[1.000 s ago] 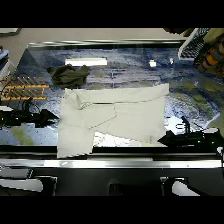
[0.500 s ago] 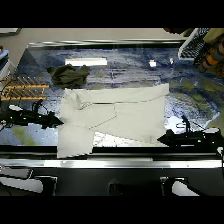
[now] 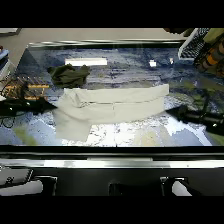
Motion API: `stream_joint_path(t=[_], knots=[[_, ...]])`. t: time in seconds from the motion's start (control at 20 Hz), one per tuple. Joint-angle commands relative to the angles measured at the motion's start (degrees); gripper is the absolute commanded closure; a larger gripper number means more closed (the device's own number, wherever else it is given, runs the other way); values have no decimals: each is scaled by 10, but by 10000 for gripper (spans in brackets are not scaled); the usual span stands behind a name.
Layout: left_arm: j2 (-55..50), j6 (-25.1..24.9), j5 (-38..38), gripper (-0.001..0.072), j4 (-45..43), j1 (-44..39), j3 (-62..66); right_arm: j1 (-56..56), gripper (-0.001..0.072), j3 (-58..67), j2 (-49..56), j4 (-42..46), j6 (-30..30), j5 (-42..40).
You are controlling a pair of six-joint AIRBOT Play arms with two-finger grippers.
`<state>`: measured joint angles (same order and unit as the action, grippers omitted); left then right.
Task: Fold the clothes and pants, and hang the long-sleeved shirts on hangers.
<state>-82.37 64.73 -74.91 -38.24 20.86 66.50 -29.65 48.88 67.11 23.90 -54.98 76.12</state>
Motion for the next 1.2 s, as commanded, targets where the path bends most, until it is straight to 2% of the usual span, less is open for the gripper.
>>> stream_joint_path(t=[0.0, 0.2, 0.3, 0.45, 0.65, 0.8, 1.0, 1.05, 1.15], knots=[[111, 36, -3, 687, 40, 0, 98, 0, 675, 158, -47, -111, -35, -8], [224, 96, 1, 687, 35, 1, 267, 0, 675, 368, -112, -105, -83, -59], [272, 136, 3, 687, 14, 1, 336, 0, 675, 459, -149, -71, -122, -83], [353, 214, 40, 687, -84, 1, 392, 0, 675, 548, -217, 29, -192, -111], [447, 309, 95, 687, -246, 1, 393, 0, 674, 567, -317, 173, -271, -162], [472, 314, 100, 687, -285, 1, 393, 0, 674, 567, -347, 233, -317, -180], [455, 313, 98, 686, -282, 1, 381, 0, 674, 567, -324, 244, -337, -144], [445, 306, 98, 685, -266, 1, 371, 0, 674, 567, -306, 244, -349, -120], [412, 244, 98, 686, -195, 1, 344, 0, 674, 566, -252, 244, -341, -40]])
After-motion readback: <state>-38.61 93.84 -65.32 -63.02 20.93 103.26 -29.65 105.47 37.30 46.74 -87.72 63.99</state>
